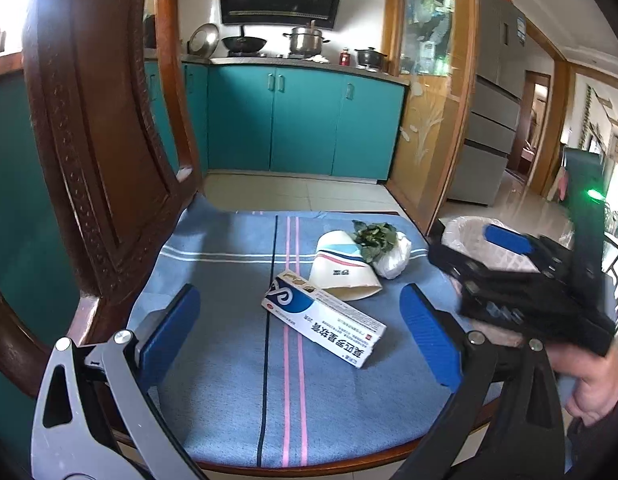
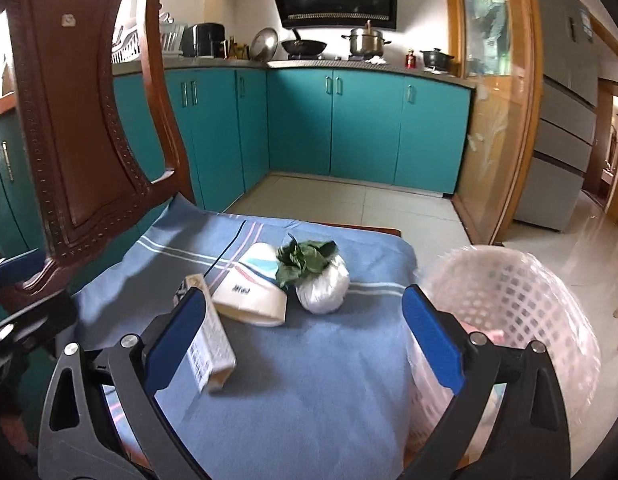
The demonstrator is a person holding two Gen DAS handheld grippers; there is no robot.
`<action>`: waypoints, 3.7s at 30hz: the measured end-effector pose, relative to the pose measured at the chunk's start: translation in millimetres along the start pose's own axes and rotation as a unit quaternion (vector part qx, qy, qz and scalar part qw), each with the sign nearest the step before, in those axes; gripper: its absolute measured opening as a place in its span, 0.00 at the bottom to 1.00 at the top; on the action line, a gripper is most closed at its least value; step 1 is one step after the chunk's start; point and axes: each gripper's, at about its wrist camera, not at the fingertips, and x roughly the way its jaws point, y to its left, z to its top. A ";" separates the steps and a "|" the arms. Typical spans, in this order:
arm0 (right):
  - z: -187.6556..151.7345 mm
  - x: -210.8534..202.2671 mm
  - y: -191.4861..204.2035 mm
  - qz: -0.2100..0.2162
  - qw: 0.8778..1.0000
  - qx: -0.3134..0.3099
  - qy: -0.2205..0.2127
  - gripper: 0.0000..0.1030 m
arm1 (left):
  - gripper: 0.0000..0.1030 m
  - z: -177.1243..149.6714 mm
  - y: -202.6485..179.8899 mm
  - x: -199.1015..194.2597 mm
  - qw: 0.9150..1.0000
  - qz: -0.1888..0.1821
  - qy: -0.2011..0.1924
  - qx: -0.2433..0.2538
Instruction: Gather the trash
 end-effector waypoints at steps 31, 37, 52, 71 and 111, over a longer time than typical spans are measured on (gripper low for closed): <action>35.9 -41.4 -59.0 0.092 0.985 0.129 -0.062 0.10 | 0.97 -10.6 -30.2 27.4 0.997 -0.032 0.042 0.051; 7.9 -72.7 -81.5 0.077 0.979 0.171 -0.080 0.11 | 0.97 -3.2 -92.3 62.1 0.987 -0.077 0.047 0.136; 2.2 -68.7 -110.9 0.040 0.977 0.190 -0.083 0.10 | 0.19 25.8 -148.6 208.4 0.974 -0.056 0.152 0.160; -4.7 -84.3 -33.6 0.085 0.990 0.101 -0.055 0.10 | 0.18 2.3 -11.7 -14.4 0.997 -0.069 -0.004 0.028; -36.1 -73.1 -191.7 -0.066 0.943 0.326 -0.022 0.78 | 0.21 -5.4 -33.1 10.2 0.995 -0.082 0.039 0.045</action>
